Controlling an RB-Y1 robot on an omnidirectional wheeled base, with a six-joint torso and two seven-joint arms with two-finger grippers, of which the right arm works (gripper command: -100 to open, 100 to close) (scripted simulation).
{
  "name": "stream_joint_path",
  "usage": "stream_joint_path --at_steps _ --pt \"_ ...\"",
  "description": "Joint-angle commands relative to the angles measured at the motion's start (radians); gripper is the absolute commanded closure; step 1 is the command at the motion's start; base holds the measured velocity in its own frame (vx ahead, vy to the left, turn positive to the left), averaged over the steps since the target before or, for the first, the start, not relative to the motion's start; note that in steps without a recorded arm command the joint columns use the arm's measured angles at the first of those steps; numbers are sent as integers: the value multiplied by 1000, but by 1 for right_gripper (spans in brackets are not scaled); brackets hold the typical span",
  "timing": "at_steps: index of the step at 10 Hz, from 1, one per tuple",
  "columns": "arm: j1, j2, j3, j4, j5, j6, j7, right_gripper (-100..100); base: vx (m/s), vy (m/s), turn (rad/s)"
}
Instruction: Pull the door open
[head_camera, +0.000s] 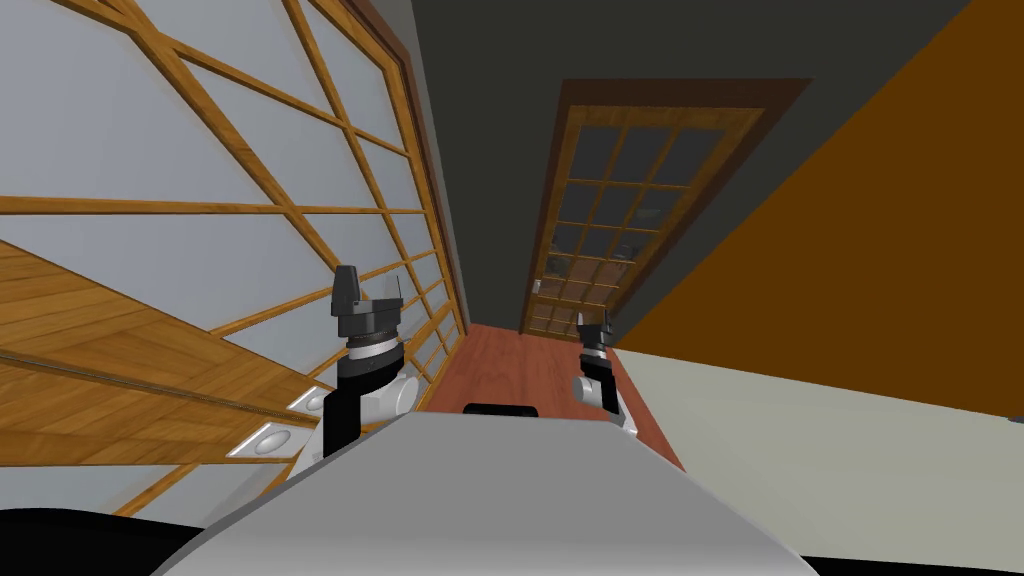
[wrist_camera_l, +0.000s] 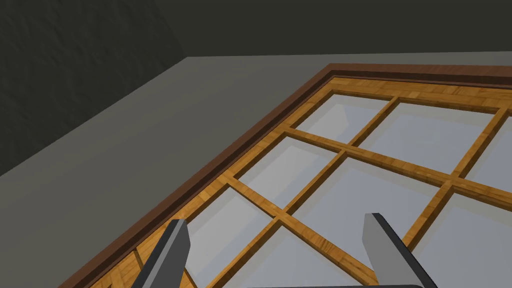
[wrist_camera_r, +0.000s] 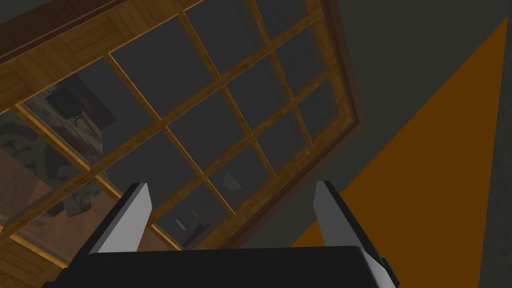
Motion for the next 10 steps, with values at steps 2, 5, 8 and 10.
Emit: stream_joint_path --at_steps 2,5,8,10 --pt "-16 -4 -15 74 -24 -21 -67 -100 100 -19 155" --pt "-45 -9 -35 168 -52 -44 -141 -100 103 -21 180" --pt "-65 -12 -48 231 -71 -59 -190 -100 83 -21 110" --pt "-84 -14 -61 287 -89 -74 -239 -100 72 -10 122"
